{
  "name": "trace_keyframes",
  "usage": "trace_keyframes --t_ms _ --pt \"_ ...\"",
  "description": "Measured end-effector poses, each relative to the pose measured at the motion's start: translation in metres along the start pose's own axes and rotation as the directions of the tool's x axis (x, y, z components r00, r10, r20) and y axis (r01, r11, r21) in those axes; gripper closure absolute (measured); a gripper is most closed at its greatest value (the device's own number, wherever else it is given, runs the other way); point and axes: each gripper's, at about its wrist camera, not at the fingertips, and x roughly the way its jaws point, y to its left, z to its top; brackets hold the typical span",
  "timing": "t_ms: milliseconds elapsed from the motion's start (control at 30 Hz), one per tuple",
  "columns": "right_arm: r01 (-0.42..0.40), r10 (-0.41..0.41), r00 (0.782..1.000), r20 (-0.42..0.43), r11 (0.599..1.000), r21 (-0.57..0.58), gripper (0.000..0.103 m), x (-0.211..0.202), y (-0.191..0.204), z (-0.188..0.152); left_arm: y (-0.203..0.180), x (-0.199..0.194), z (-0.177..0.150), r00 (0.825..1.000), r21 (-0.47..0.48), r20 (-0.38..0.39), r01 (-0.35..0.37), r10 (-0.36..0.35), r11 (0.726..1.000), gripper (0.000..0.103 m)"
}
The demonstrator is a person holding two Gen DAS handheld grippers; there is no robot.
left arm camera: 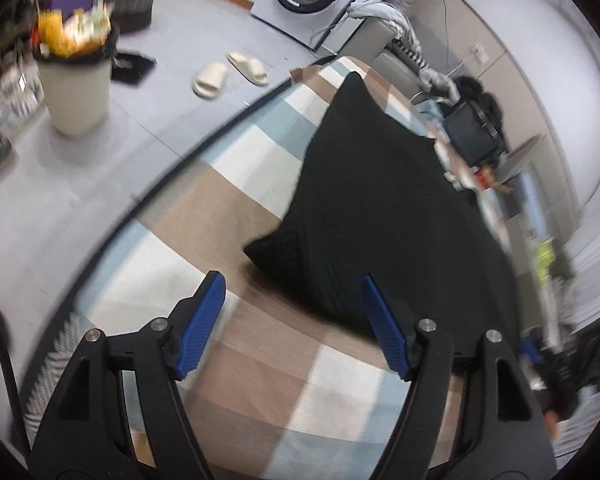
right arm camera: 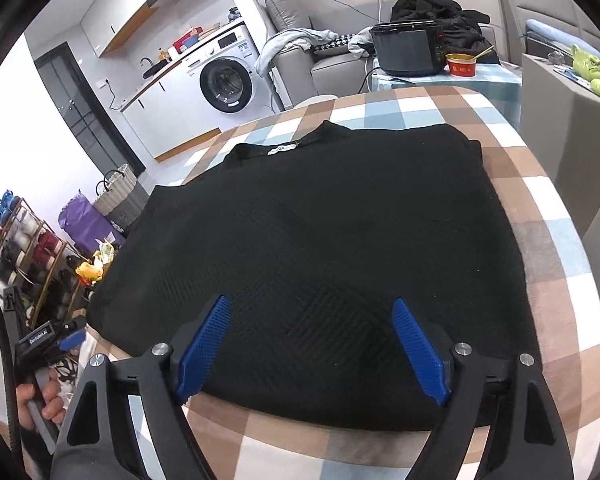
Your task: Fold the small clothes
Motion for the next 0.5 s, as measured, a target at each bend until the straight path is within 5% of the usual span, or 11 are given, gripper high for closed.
trace_keyframes --t_ms 167,367,500 --pt "-0.011 0.011 1.0 0.005 1.0 0.006 0.018 -0.001 0.001 -0.002 0.003 0.012 -0.003 0.993 -0.064 -0.042 0.108 -0.111 0.992 0.038" --pt "-0.014 0.014 1.0 0.005 1.0 0.026 0.018 0.001 -0.003 -0.004 -0.006 0.034 0.006 0.993 -0.103 0.007 0.117 -0.116 0.988 0.052" --pt "-0.01 0.01 1.0 0.0 0.999 0.033 0.018 0.005 -0.003 -0.003 -0.014 0.053 0.015 0.996 -0.121 0.043 0.079 -0.074 0.99 0.09"
